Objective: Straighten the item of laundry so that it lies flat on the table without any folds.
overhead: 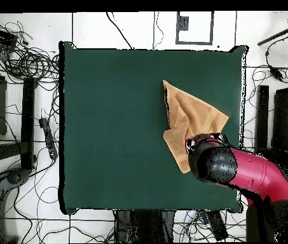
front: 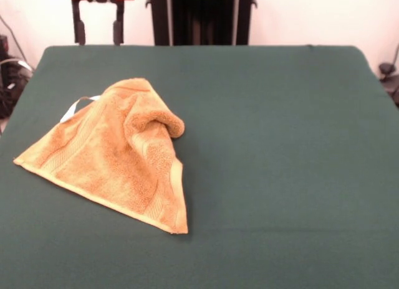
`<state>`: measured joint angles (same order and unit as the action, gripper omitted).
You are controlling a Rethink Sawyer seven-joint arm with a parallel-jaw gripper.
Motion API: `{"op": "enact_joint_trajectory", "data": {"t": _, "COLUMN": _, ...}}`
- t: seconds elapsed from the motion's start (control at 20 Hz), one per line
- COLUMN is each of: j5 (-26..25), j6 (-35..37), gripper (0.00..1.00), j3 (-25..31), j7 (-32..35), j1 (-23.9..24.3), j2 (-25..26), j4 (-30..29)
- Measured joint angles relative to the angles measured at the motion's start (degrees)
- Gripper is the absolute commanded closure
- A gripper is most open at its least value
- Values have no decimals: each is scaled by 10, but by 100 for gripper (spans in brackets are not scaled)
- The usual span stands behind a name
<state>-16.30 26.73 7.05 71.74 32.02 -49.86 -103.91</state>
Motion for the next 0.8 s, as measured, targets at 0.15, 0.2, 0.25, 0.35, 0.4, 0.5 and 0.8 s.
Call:
{"op": "enact_joint_trajectory", "data": {"t": 0.15, "j5": 29, "j6": -15, "gripper": 0, "j3": -45, "j7": 77, "j1": -28, "j2": -5, "j4": -1}}
{"op": "enact_joint_trajectory", "data": {"t": 0.2, "j5": 37, "j6": -19, "gripper": 0, "j3": -56, "j7": 97, "j1": -34, "j2": -6, "j4": -1}}
{"op": "enact_joint_trajectory", "data": {"t": 0.25, "j5": 46, "j6": -21, "gripper": 0, "j3": -66, "j7": 116, "j1": -38, "j2": -6, "j4": -1}}
{"op": "enact_joint_trajectory", "data": {"t": 0.35, "j5": 60, "j6": -24, "gripper": 0, "j3": -82, "j7": 147, "j1": -43, "j2": -6, "j4": -1}}
{"op": "enact_joint_trajectory", "data": {"t": 0.4, "j5": 64, "j6": -24, "gripper": 0, "j3": -85, "j7": 156, "j1": -44, "j2": -6, "j4": -1}}
{"op": "enact_joint_trajectory", "data": {"t": 0.5, "j5": 76, "j6": -24, "gripper": 0, "j3": -94, "j7": 180, "j1": -42, "j2": -6, "j4": 0}}
{"op": "enact_joint_trajectory", "data": {"t": 0.8, "j5": 100, "j6": -24, "gripper": 0, "j3": -114, "j7": 192, "j1": -38, "j2": -2, "j4": 5}}
